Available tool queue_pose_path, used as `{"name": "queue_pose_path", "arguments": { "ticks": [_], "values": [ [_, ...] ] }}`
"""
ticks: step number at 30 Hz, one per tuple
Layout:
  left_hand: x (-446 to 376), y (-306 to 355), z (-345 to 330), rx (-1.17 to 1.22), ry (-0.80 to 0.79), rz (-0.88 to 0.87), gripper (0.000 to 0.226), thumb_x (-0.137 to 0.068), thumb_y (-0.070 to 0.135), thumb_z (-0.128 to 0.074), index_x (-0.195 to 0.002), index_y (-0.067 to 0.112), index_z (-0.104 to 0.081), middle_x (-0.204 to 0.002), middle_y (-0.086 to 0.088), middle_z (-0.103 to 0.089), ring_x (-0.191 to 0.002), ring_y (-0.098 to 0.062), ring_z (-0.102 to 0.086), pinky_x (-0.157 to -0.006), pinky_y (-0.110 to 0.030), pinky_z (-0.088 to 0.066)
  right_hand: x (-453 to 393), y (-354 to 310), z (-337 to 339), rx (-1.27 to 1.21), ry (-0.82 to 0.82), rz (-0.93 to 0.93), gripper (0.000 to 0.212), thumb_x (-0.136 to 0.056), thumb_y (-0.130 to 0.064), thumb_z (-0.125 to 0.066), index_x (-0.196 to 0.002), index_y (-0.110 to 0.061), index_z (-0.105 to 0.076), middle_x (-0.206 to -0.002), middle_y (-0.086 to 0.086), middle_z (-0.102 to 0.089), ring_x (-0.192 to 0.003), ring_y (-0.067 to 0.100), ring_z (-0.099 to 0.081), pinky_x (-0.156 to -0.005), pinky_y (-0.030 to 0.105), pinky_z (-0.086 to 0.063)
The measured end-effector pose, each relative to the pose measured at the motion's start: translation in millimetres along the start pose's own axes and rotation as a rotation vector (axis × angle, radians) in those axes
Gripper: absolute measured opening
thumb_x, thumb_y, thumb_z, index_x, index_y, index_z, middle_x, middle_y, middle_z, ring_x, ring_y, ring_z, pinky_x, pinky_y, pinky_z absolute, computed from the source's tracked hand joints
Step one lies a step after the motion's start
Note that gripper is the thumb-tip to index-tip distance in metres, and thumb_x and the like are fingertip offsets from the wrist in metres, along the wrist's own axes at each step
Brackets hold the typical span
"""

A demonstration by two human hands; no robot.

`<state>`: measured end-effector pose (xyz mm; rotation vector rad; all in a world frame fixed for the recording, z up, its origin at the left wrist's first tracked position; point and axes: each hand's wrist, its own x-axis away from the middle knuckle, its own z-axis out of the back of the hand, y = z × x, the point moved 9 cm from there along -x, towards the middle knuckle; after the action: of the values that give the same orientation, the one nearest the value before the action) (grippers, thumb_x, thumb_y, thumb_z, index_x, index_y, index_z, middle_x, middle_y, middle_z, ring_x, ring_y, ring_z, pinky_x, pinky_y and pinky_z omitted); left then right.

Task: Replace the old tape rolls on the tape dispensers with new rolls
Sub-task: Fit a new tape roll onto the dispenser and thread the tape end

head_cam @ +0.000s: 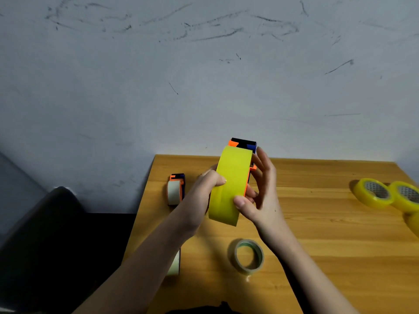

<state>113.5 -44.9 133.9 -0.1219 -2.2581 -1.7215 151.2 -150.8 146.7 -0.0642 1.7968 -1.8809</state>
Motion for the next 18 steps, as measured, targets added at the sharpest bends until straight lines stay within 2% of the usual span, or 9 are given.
{"name": "queue_pose_path", "arguments": {
  "ticks": [5, 7, 9, 10, 12, 14, 18],
  "values": [
    [-0.3, 3.6, 3.0, -0.052, 0.055, -0.030, 0.088, -0.048, 0.049, -0.057, -0.126, 0.008, -0.053, -0.117, -0.029, -0.059, -0.107, -0.048, -0.056, -0.097, -0.063, -0.041, 0.4, -1.9, -0.5, 0.041, 0.011, 0.022, 0.110, -0.062, -0.079, -0.065, -0.149, -0.031, -0.018, -0.153, -0.005, -0.026, -0.141, 0.011, -0.030, -0.102, 0.042, -0.048],
    [-2.9, 4.7, 3.5, -0.049, 0.055, -0.077, 0.074, -0.049, 0.047, -0.056, -0.115, 0.013, -0.058, -0.105, -0.021, -0.066, -0.096, -0.039, -0.063, -0.092, -0.055, -0.047, 0.0, -4.6, -0.4, 0.067, 0.010, 0.048, 0.106, -0.064, -0.077, -0.065, -0.147, -0.033, -0.018, -0.152, -0.001, -0.025, -0.141, 0.013, -0.029, -0.104, 0.041, -0.046],
    [-3.3, 6.9, 1.0, -0.044, 0.026, -0.114, 0.049, -0.059, 0.038, -0.053, -0.102, 0.016, -0.060, -0.084, -0.012, -0.071, -0.078, -0.027, -0.067, -0.080, -0.044, -0.052, -0.7, -6.6, -0.7, 0.078, 0.007, 0.064, 0.103, -0.065, -0.075, -0.065, -0.147, -0.033, -0.018, -0.152, 0.002, -0.026, -0.142, 0.014, -0.029, -0.104, 0.036, -0.044],
    [-4.0, 6.2, 1.5, -0.050, 0.027, -0.122, 0.046, -0.062, 0.035, -0.050, -0.102, 0.014, -0.061, -0.080, -0.011, -0.071, -0.075, -0.026, -0.067, -0.078, -0.042, -0.052, -0.8, -7.0, -0.5, 0.082, 0.007, 0.070, 0.102, -0.066, -0.075, -0.065, -0.146, -0.033, -0.017, -0.152, 0.003, -0.026, -0.142, 0.014, -0.029, -0.104, 0.034, -0.044],
    [-4.7, 6.9, 3.6, -0.072, 0.050, -0.137, 0.058, -0.061, 0.037, -0.051, -0.111, 0.009, -0.060, -0.088, -0.018, -0.070, -0.082, -0.032, -0.066, -0.082, -0.047, -0.051, -0.8, -7.8, -0.6, 0.085, 0.006, 0.078, 0.101, -0.067, -0.074, -0.064, -0.146, -0.032, -0.017, -0.151, 0.005, -0.027, -0.141, 0.014, -0.030, -0.102, 0.028, -0.044],
    [-3.8, 8.3, 3.1, -0.081, 0.063, -0.151, 0.064, -0.063, 0.039, -0.050, -0.117, 0.005, -0.058, -0.093, -0.021, -0.068, -0.087, -0.037, -0.064, -0.085, -0.050, -0.050, -0.8, -6.7, -1.4, 0.081, 0.004, 0.080, 0.100, -0.067, -0.074, -0.064, -0.146, -0.034, -0.018, -0.151, 0.006, -0.027, -0.141, 0.015, -0.031, -0.101, 0.027, -0.045],
    [-3.5, 8.8, -1.2, -0.092, 0.069, -0.158, 0.066, -0.065, 0.046, -0.052, -0.110, -0.003, -0.061, -0.090, -0.027, -0.066, -0.080, -0.038, -0.063, -0.081, -0.047, -0.052, -0.5, -1.2, -1.9, 0.050, 0.017, 0.053, 0.102, -0.065, -0.074, -0.066, -0.146, -0.033, -0.019, -0.151, 0.005, -0.027, -0.141, 0.016, -0.032, -0.100, 0.035, -0.048]
  ]
}}
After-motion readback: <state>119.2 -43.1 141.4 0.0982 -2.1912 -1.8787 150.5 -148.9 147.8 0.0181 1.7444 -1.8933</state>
